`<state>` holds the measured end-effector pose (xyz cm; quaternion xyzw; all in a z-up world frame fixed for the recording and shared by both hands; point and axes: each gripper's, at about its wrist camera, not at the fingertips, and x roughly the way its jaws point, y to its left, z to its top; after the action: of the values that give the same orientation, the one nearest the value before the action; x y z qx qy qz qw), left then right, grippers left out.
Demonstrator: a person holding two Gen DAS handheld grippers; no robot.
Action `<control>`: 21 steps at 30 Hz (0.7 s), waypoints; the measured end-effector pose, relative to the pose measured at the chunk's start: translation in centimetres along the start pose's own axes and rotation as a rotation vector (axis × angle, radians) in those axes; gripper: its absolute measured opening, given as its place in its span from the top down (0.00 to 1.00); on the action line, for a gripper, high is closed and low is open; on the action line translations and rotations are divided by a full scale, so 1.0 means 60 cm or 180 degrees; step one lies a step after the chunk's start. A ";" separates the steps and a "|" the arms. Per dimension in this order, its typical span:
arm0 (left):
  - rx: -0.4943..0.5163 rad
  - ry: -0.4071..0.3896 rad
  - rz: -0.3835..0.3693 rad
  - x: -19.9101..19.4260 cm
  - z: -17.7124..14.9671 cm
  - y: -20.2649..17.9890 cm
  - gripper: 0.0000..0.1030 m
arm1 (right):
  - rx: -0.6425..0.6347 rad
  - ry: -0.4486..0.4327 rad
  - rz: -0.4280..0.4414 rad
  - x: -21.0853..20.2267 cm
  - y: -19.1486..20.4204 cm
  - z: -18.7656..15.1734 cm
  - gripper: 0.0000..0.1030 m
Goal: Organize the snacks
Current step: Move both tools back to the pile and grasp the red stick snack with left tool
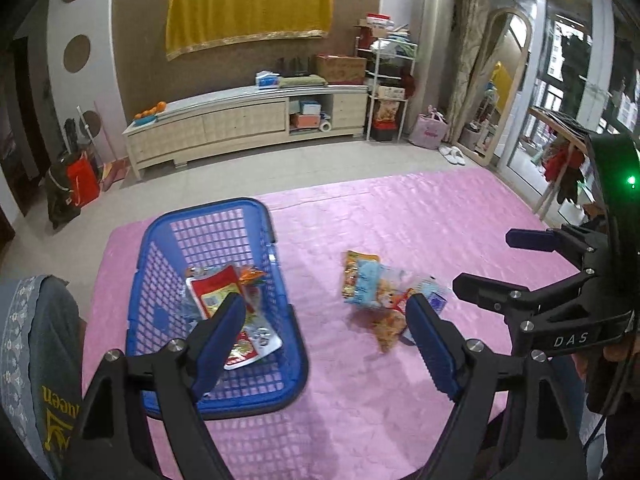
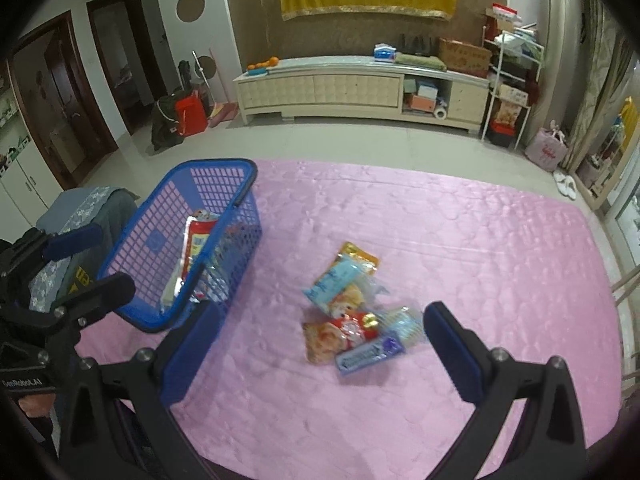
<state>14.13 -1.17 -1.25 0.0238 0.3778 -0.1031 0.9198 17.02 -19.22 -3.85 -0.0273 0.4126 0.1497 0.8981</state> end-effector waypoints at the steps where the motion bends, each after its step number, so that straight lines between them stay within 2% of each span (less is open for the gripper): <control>1: 0.0020 0.0004 -0.0009 0.000 -0.001 -0.006 0.22 | -0.0007 -0.0007 -0.0024 -0.004 -0.005 -0.005 0.00; 10: 0.0121 0.0062 -0.0131 0.020 -0.024 -0.054 0.22 | 0.0040 -0.0002 -0.0168 -0.019 -0.052 -0.053 0.00; 21: 0.0155 0.0289 -0.0246 0.081 -0.064 -0.093 0.22 | 0.0248 0.0244 -0.0182 0.018 -0.104 -0.114 0.00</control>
<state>13.69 -7.01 -7.24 0.0362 0.4172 -0.1466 0.8962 14.48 -26.09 -9.65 -0.0098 0.4514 0.1067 0.8859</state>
